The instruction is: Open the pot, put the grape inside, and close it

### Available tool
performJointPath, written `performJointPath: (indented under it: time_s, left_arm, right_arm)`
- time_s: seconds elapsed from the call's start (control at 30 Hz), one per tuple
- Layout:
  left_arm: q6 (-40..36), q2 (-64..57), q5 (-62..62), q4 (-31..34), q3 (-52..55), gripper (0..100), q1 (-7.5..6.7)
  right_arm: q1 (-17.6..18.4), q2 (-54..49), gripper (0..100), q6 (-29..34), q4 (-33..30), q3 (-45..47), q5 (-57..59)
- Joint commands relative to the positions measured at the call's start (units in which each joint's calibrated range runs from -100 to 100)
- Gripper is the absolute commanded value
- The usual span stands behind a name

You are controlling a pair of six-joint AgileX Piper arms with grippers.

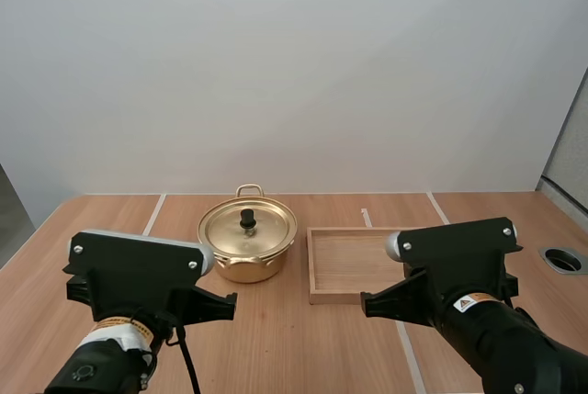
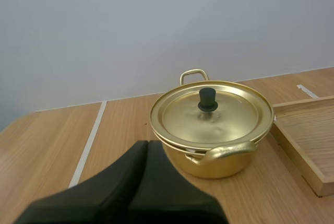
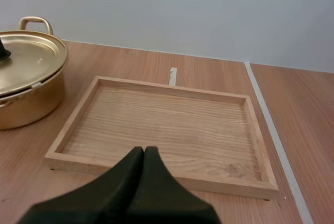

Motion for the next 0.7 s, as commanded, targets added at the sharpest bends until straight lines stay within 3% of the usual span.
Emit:
performJointPath:
  time_s: [0.0,0.13,0.4,0.67]
  left_arm:
    - [0.11,-2.55,-1.79,0.65,0.22,0,0.13]
    - [0.11,-2.93,-2.01,0.65,0.22,0,0.54]
    - [-0.74,-2.93,-1.46,-0.42,1.07,0,2.99]
    - [-2.11,-2.93,0.15,-0.77,2.89,0,3.18]
  right_arm:
    - [-0.16,-0.51,0,-1.44,-1.04,1.99,-4.89]
    - [-0.16,-0.51,0,-1.78,-1.72,3.79,-9.81]
    - [-0.16,-0.51,0,-1.78,-1.72,4.18,-10.63]
    - [-0.16,-0.65,0,-2.12,-2.30,4.15,-10.63]
